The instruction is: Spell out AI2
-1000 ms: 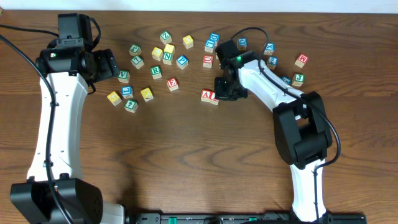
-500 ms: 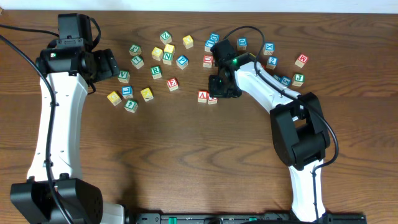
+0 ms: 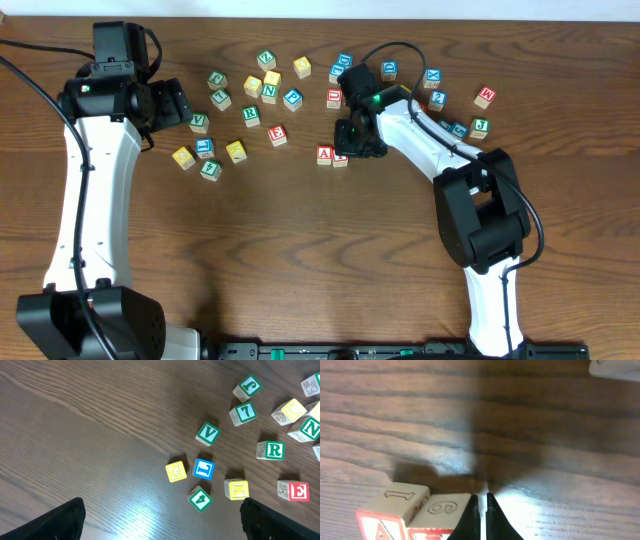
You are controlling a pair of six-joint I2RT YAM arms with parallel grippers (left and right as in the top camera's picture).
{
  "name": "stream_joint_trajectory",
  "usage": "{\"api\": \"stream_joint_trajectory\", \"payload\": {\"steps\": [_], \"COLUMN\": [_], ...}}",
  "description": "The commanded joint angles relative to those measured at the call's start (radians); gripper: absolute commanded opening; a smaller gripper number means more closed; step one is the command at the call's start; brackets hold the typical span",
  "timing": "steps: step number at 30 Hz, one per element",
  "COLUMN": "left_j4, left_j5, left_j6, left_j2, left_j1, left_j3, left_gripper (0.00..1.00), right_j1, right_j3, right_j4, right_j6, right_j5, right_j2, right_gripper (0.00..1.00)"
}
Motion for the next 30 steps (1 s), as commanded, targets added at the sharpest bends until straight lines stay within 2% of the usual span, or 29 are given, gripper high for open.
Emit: {"api": "stream_joint_trajectory", "payload": {"steps": [1,20,30], "left_j4": [0.0,0.0,0.0], "left_j5": [-0.009,-0.009,-0.009], "left_j6": [0.01,0.01,0.01], "left_j2": [-0.009,-0.009,-0.009], "left_j1": [0.003,0.003,0.003], "left_j3": [0.022,0.022,0.022], "left_gripper": [0.97,0.98,0.98], "right_j1": [0.014,0.055,0.057], "right_j3": [-0.006,-0.006,-0.006], "right_j4": [-0.031,-0.169,-0.135], "right_j6": [0.038,-0.01,-0.035], "right_j5": [0.006,-0.024,-0.018], "right_j2": [-0.029,-0.029,-0.029], "right_gripper": [0.01,0.01,0.01]}}
